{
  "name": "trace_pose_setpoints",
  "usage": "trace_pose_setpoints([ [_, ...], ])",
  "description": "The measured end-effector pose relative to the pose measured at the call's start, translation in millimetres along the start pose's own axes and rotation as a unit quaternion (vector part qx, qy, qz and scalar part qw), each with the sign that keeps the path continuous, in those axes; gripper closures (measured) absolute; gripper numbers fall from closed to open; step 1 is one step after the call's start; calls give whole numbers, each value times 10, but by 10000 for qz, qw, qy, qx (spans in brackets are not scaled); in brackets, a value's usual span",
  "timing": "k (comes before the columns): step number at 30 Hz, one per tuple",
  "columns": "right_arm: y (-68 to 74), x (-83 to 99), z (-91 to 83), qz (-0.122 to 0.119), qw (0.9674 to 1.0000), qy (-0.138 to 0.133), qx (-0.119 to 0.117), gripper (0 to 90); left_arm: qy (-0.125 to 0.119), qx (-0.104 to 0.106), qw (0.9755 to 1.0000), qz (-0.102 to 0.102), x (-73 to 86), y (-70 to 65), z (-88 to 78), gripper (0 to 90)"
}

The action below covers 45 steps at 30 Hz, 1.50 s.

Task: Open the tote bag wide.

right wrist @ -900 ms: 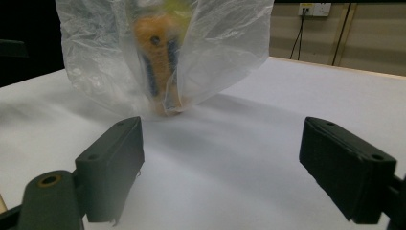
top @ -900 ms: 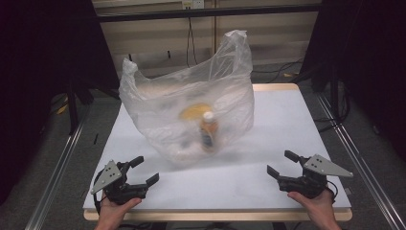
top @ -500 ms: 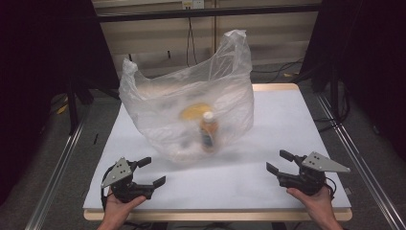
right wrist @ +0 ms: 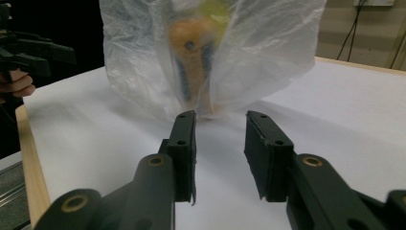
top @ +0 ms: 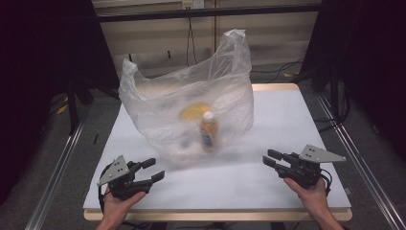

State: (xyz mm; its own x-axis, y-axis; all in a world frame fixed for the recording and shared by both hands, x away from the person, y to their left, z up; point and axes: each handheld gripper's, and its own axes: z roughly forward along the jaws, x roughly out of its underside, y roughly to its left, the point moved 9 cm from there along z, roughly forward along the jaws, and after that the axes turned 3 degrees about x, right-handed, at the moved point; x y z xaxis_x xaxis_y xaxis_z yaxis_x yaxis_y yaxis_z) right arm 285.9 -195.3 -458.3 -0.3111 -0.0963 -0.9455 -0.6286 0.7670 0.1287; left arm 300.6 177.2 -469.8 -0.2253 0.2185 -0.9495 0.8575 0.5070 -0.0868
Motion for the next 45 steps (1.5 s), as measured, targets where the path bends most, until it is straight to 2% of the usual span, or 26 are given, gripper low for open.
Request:
trace_pose_setpoints([
  [1, 4, -21, 17, -22, 10000, -2, -4, 725, 78, 37, 10000, -25, -19, 3, 3, 477],
  [2, 13, -43, 39, -33, 10000, 21, -55, 742, 94, 72, 9998, -148, -30, -6, 8, 501],
  [4, 19, -84, 68, -43, 9999, 51, -102, 778, 114, 114, 9997, -181, -41, -2, 6, 535],
  [5, 28, -107, 75, -24, 9999, 57, -157, 809, 104, 296, 9992, -236, -56, -18, 6, 553],
  [6, 35, -128, 85, -44, 9998, 83, -171, 820, 86, 195, 9994, -278, -74, -10, 2, 564],
  [7, 42, -154, 101, -46, 9998, 67, -191, 831, 77, 248, 9992, -302, -92, -15, -2, 585],
  [8, 52, -179, 123, -35, 9997, 70, -232, 848, 46, 401, 9986, -329, -132, -24, 9, 590],
  [10, 65, -207, 145, -60, 9996, 90, -266, 857, 84, 329, 9988, -359, -147, -19, 25, 606],
  [11, 85, -269, 182, -76, 9993, 60, -369, 885, 109, 397, 9987, -313, -159, -23, 38, 646],
  [12, 85, -269, 182, -76, 9993, 60, -369, 885, 189, 284, 9991, -258, -173, -1, 71, 646],
  [13, 101, -330, 239, -120, 9989, 79, -435, 893, 201, 499, 9983, -204, -219, -19, 128, 695],
  [15, 109, -352, 262, -93, 9988, 86, -482, 898, 232, 494, 9984, -164, -236, -24, 142, 727],
  [17, 127, -428, 325, -138, 9980, 62, -612, 900, 198, 633, 9978, -67, -325, -50, 175, 833],
  [20, 145, -505, 368, -132, 9975, 47, -697, 900, 148, 627, 9979, -109, -370, -29, 201, 900],
  [25, 179, -657, 418, -200, 9967, -10, -790, 900, 178, 654, 9976, -121, -396, 22, 230, 900],
  [27, 191, -778, 446, -215, 9963, -52, -825, 900, 130, 657, 9976, -158, -443, 67, 240, 900],
  [29, 199, -843, 466, -280, 9960, -53, -853, 900, 152, 606, 9979, -154, -452, 76, 239, 900],
  [31, 211, -915, 487, -287, 9949, -106, -964, 900, 111, 609, 9980, -95, -485, 106, 235, 900],
  [33, 204, -972, 526, -311, 9945, -104, -993, 900, 61, 620, 9980, -136, -523, 122, 237, 900],
  [34, 203, -999, 540, -320, 9943, -116, -1011, 900, -52, 673, 9975, -184, -566, 131, 234, 900],
  [37, 194, -1066, 558, -329, 9944, -166, -993, 900, -107, 639, 9978, -159, -620, 156, 230, 900],
  [39, 190, -1182, 575, -325, 9939, -256, -1019, 900, -114, 569, 9983, -96, -671, 183, 227, 900],
  [40, 197, -1208, 577, -303, 9938, -255, -1043, 900, -230, 539, 9982, -148, -739, 205, 226, 900],
  [42, 212, -1267, 590, -362, 9939, -217, -1021, 900, -275, 597, 9978, -129, -784, 219, 230, 900],
  [45, 228, -1357, 609, -421, 9938, -219, -1005, 900, -302, 574, 9978, -132, -835, 252, 253, 900],
])
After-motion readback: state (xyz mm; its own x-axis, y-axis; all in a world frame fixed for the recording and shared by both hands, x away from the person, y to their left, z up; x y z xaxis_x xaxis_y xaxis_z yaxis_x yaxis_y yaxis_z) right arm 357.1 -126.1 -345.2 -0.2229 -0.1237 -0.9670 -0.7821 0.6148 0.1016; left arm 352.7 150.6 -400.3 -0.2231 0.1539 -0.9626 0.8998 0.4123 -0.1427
